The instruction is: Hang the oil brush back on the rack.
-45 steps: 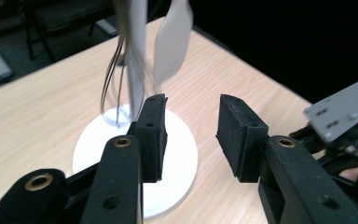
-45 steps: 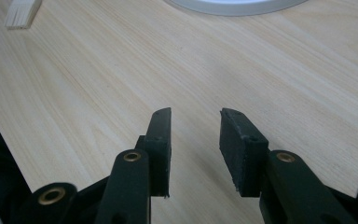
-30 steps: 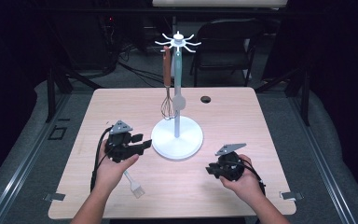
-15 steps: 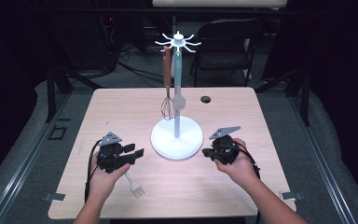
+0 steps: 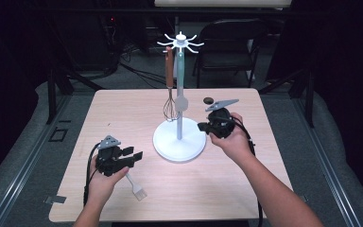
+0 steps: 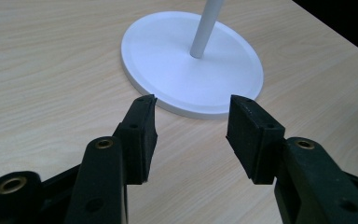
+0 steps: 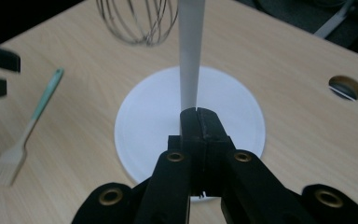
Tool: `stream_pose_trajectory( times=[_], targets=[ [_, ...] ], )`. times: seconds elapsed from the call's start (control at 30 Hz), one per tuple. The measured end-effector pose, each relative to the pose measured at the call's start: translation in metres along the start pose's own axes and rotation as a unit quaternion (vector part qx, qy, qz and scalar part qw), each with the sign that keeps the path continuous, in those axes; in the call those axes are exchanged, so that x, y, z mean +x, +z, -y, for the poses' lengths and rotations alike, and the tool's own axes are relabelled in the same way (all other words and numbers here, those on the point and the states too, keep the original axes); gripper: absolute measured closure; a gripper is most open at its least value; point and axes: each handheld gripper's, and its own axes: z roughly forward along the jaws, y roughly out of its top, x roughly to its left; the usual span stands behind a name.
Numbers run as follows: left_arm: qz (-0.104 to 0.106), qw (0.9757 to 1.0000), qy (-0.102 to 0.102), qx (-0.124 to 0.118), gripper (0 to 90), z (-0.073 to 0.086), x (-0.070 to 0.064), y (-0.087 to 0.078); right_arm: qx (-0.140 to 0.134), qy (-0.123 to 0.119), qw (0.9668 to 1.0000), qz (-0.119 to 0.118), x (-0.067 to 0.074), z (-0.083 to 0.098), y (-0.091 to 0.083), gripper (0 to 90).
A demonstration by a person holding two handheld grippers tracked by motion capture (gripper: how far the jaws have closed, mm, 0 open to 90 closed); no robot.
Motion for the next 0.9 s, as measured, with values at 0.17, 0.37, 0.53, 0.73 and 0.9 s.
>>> stream_pose_trajectory(
  times=[0.17,0.37,0.53,0.73,0.9],
  targets=[
    [0.001,1.0000,-0.001,0.000,52.0,0.000,0.002,0.000,-0.043,0.019,0.9988,0.011,-0.004,-0.024,-0.006,90.0],
    [0.001,1.0000,-0.005,-0.006,52.1,0.000,0.004,-0.002,-0.077,0.017,0.9967,0.022,-0.003,-0.048,-0.016,90.0],
    [0.000,1.0000,-0.004,-0.006,52.1,0.001,0.005,-0.003,-0.098,0.013,0.9947,0.026,0.001,-0.062,-0.024,90.0],
    [0.000,1.0000,-0.002,-0.009,52.2,0.000,0.004,-0.003,-0.132,0.002,0.9906,0.037,0.007,-0.080,-0.038,90.0],
    [0.000,1.0000,-0.002,-0.010,52.3,0.001,0.005,-0.003,-0.172,0.001,0.9842,0.043,0.009,-0.095,-0.052,90.0]
  ],
)
